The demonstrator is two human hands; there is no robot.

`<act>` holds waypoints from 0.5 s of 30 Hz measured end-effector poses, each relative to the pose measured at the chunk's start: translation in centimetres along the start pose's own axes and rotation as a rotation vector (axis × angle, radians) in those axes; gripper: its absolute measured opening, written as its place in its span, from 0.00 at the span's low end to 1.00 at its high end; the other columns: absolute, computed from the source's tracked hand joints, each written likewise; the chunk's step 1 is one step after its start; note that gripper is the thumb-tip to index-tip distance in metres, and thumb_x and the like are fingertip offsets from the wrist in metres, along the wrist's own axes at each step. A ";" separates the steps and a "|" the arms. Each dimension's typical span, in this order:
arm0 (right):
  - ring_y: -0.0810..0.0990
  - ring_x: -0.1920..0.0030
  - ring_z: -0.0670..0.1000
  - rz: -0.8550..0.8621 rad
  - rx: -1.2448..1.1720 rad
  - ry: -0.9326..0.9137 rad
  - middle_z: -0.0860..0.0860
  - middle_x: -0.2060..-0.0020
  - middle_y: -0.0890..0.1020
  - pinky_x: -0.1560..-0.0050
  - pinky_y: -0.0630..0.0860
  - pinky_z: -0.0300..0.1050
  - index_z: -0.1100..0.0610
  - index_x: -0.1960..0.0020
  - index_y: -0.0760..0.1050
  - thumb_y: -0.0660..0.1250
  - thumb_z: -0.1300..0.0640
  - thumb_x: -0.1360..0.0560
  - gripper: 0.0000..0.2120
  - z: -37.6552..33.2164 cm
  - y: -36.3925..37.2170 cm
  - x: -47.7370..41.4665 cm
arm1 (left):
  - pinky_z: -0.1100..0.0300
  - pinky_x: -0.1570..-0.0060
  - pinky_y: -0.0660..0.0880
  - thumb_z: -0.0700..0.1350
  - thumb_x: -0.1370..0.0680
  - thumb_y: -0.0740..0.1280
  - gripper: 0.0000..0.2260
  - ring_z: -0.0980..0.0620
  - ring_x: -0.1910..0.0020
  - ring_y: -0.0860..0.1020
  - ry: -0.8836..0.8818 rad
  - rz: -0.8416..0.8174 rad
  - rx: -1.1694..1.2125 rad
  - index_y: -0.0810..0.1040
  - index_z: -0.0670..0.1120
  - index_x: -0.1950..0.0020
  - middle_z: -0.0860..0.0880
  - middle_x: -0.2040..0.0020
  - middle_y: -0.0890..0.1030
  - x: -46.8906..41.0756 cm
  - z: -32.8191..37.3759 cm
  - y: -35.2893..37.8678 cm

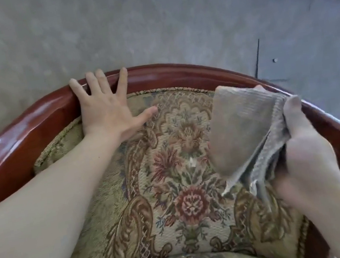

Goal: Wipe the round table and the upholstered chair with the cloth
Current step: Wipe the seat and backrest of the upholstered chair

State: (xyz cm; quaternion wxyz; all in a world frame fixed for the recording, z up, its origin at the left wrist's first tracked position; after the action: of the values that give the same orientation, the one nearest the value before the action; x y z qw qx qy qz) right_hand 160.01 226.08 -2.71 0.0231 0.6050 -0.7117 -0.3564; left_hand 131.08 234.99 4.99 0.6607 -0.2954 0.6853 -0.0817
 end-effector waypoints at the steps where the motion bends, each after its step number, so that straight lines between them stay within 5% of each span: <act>1: 0.86 0.49 0.55 0.021 0.019 -0.158 0.50 0.49 0.87 0.44 0.79 0.63 0.50 0.43 0.82 0.62 0.35 0.23 0.22 -1.8 0.9 -0.7 | 0.32 0.31 0.56 0.80 0.35 0.28 0.53 0.33 0.26 0.61 -0.002 0.009 -0.013 0.46 0.51 0.17 0.33 0.24 0.63 0.0 0.0 -0.1; 4: 0.80 0.53 0.44 0.045 0.434 -0.686 0.46 0.50 0.81 0.45 0.77 0.46 0.50 0.46 0.79 0.53 0.33 0.21 0.25 -4.0 4.2 -1.7 | 0.33 0.31 0.58 0.81 0.35 0.29 0.54 0.33 0.28 0.62 0.003 0.018 -0.041 0.48 0.51 0.17 0.32 0.26 0.64 0.0 0.0 -0.1; 5: 0.81 0.50 0.44 0.047 0.684 -0.822 0.49 0.44 0.80 0.43 0.76 0.42 0.52 0.39 0.78 0.51 0.35 0.19 0.27 -2.7 5.0 -1.8 | 0.33 0.31 0.58 0.81 0.35 0.29 0.54 0.34 0.28 0.62 0.005 0.023 -0.047 0.48 0.51 0.17 0.32 0.26 0.64 -0.1 0.0 -0.1; 7: 0.70 0.28 0.51 -0.083 1.081 -0.774 0.51 0.26 0.70 0.28 0.67 0.52 0.52 0.24 0.66 0.48 0.41 0.16 0.26 2.9 5.9 -3.4 | 0.33 0.31 0.58 0.81 0.36 0.29 0.55 0.34 0.29 0.63 0.010 0.040 -0.041 0.49 0.51 0.17 0.32 0.26 0.64 -0.1 0.1 -0.1; 9: 0.54 0.21 0.50 -0.237 1.383 -0.630 0.47 0.20 0.54 0.22 0.56 0.53 0.51 0.20 0.54 0.48 0.46 0.15 0.25 9.0 5.4 -4.7 | 0.34 0.31 0.59 0.82 0.36 0.30 0.55 0.34 0.29 0.63 0.009 0.050 -0.046 0.49 0.51 0.17 0.32 0.26 0.65 -0.1 0.2 -0.1; 12: 0.62 0.23 0.52 -0.161 1.412 -0.659 0.46 0.21 0.57 0.32 0.70 0.49 0.50 0.19 0.52 0.51 0.48 0.16 0.26 12.6 4.3 -5.0 | 0.33 0.31 0.58 0.83 0.37 0.30 0.56 0.34 0.27 0.62 0.003 0.043 -0.051 0.48 0.51 0.18 0.33 0.25 0.63 -0.3 0.3 0.1; 15: 0.64 0.24 0.52 -0.094 1.391 -0.715 0.49 0.22 0.62 0.30 0.67 0.46 0.54 0.20 0.57 0.47 0.47 0.17 0.27 14.1 4.5 -4.4 | 0.32 0.30 0.58 0.83 0.37 0.31 0.56 0.34 0.27 0.62 0.004 0.031 -0.056 0.47 0.51 0.18 0.33 0.24 0.63 -0.3 0.1 0.2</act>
State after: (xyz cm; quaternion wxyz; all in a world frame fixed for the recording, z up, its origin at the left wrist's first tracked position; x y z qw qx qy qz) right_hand 150.84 236.74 -9.07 -0.6071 0.3585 -0.7092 -0.0025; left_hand 131.13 235.31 5.12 0.6520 -0.3028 0.6932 -0.0527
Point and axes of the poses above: each hand's wrist, its own x-axis away from the middle knuckle, its own y-axis out of the palm, z = x × y, the point moved 7 cm from there along -x, towards the middle knuckle
